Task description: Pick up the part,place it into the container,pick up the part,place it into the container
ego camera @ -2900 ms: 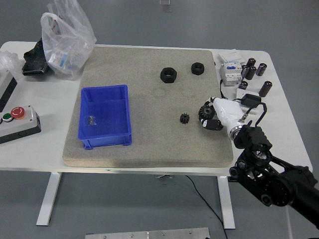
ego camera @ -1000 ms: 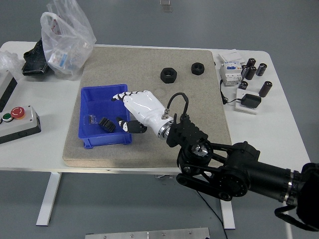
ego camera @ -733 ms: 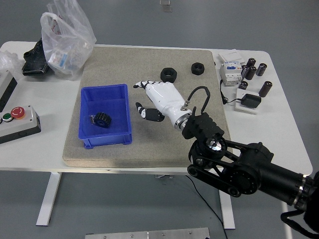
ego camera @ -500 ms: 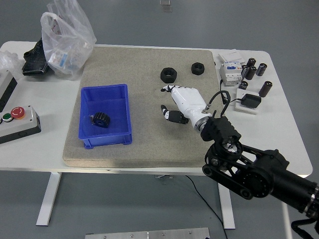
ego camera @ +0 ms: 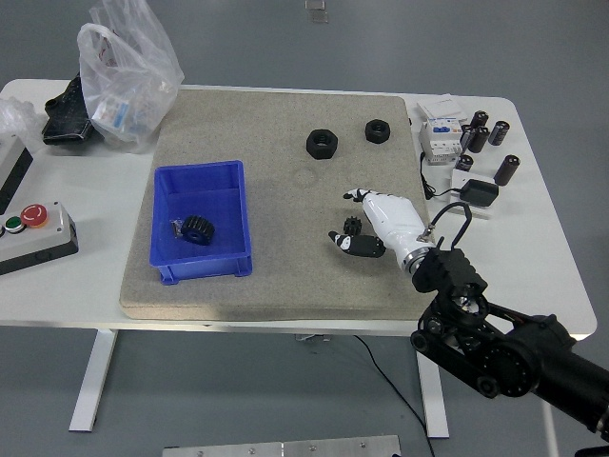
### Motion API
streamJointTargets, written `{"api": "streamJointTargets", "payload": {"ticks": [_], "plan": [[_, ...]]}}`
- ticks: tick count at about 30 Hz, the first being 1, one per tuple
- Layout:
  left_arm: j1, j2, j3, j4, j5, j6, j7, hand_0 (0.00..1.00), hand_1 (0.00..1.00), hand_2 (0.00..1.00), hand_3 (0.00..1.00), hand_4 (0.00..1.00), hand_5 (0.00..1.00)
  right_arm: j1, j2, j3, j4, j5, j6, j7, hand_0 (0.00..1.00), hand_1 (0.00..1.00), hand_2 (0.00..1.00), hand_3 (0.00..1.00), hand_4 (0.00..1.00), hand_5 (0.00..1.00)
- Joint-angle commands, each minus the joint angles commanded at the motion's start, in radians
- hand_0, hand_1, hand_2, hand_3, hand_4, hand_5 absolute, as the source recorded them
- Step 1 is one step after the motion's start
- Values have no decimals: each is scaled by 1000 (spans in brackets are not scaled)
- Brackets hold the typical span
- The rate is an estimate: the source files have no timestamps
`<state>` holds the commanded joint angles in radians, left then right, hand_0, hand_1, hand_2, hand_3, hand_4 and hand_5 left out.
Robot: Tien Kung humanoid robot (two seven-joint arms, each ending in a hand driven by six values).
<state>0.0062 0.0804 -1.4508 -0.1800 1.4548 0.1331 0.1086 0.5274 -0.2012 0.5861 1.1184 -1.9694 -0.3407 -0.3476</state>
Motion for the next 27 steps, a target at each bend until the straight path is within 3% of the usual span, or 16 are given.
{"api": "streamJointTargets", "payload": {"ticks": [2,3,8,9,14,15,20,21,27], "plan": [[1,0,0,0,2,0,1,665,460,528,625,624,241,8,5,-12,-19,4,1,2,327,662,759,811,796,510],[2,0,-1,0,3,-1,2,664,461,528,625,623,241,12,8,-19,-30,5,1,4,309,633,672,730,733,436],[3,1,-2,0,3,0,2,664,461,528,625,623,241,29,20,-43,-78,14,1,12,309,633,672,730,733,436],[3,1,-1,0,3,0,2,665,461,528,626,624,241,30,21,-46,-83,16,-1,13,296,588,534,658,534,327],[3,-1,-2,0,2,0,2,665,461,528,626,624,241,33,24,-54,-98,20,-16,20,296,588,534,658,534,327],[3,-2,-2,0,2,0,1,665,460,527,626,623,241,34,25,-56,-101,20,-20,22,282,483,317,494,260,141],[2,-2,-1,0,0,0,0,665,460,527,626,623,241,35,25,-59,-110,18,-31,27,282,483,317,494,260,141],[2,-2,-1,0,0,0,-1,664,460,528,626,623,241,35,25,-59,-113,17,-32,28,275,464,271,459,205,164],[2,-2,-1,0,-1,0,-2,665,461,529,626,623,238,42,17,-61,-113,9,-41,32,274,458,260,452,181,149]]}}
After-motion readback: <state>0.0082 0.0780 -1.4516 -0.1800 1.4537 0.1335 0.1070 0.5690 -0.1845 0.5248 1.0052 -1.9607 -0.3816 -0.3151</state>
